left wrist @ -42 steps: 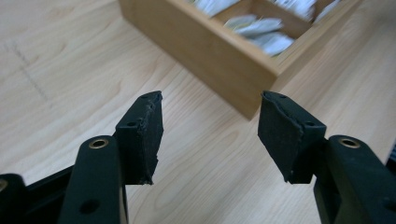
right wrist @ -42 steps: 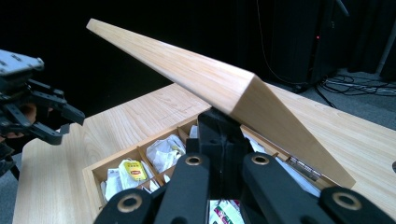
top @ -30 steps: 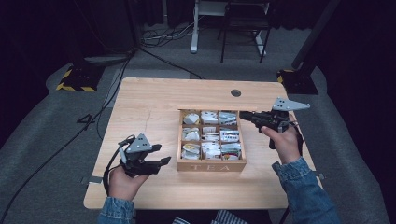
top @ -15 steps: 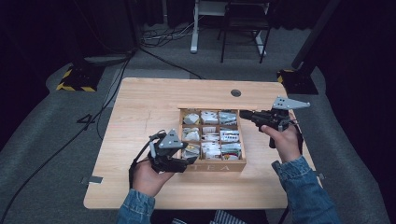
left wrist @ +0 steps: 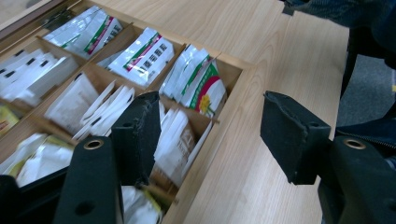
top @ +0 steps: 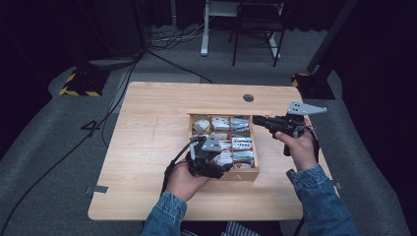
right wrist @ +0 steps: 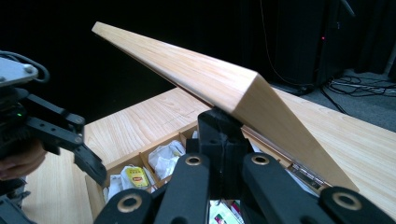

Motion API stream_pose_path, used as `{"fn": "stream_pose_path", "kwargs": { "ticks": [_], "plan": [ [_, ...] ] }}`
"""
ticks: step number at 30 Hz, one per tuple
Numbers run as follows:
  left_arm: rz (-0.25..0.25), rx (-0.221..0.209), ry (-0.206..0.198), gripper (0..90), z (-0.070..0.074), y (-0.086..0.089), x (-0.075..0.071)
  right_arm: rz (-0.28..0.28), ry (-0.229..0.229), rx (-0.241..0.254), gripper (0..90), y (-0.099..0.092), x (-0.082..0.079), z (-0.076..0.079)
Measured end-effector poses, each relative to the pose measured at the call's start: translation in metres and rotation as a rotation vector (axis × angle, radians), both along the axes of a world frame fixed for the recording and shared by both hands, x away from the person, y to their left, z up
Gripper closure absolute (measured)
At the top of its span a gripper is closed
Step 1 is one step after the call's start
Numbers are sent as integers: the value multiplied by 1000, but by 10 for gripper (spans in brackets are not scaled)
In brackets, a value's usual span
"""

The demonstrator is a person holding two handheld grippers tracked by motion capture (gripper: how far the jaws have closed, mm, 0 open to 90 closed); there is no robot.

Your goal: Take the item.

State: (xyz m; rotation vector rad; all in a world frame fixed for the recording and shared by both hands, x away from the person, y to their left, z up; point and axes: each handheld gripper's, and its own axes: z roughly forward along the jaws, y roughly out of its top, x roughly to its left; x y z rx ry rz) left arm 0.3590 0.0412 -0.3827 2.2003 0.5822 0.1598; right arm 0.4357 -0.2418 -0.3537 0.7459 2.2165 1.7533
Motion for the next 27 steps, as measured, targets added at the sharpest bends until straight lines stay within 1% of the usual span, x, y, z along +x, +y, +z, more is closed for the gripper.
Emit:
{"fn": "stream_pose_path", "kwargs": {
  "ticks": [4,5,6,7,9,11,14,15,16,17,18,20,21,22,23,25,26,27],
  "plan": [
    [-5,-5,16,401,-2,-10,7,3,2,0,900,0,0,0],
    [-13,5,18,407,-4,-16,10,4,2,0,900,0,0,0],
    [-13,5,18,410,-4,-16,10,4,2,0,900,0,0,0],
    [-12,13,22,415,-6,-22,13,3,1,-1,900,0,0,0],
    [-9,17,27,425,-7,-24,15,4,4,1,900,0,0,0],
    [-1,21,44,427,-11,-29,18,5,4,2,900,0,0,0],
    [-14,7,67,433,-15,-35,23,5,4,2,900,0,0,0],
    [-20,8,81,436,-17,-41,26,4,4,4,900,0,0,-1],
    [-20,8,81,438,-17,-41,26,4,4,4,900,0,0,-1],
    [-31,22,89,441,-21,-46,30,5,5,1,900,0,0,-1],
    [-31,22,89,443,-21,-46,30,5,5,1,900,0,0,-1],
    [-37,37,103,447,-23,-51,33,5,6,1,900,0,0,-1],
    [-27,39,107,464,-25,-53,35,6,7,0,900,-1,0,-1],
    [-3,52,119,477,-26,-54,37,7,7,0,900,-1,0,-1],
    [19,52,141,477,-28,-54,40,7,7,0,900,-1,0,-1],
    [8,30,181,487,-31,-53,44,7,7,3,900,-1,0,-1],
    [-9,23,184,521,-32,-54,45,7,8,4,900,-1,0,-1],
    [-18,23,179,531,-33,-54,44,8,8,4,900,-1,0,-1]
  ]
}}
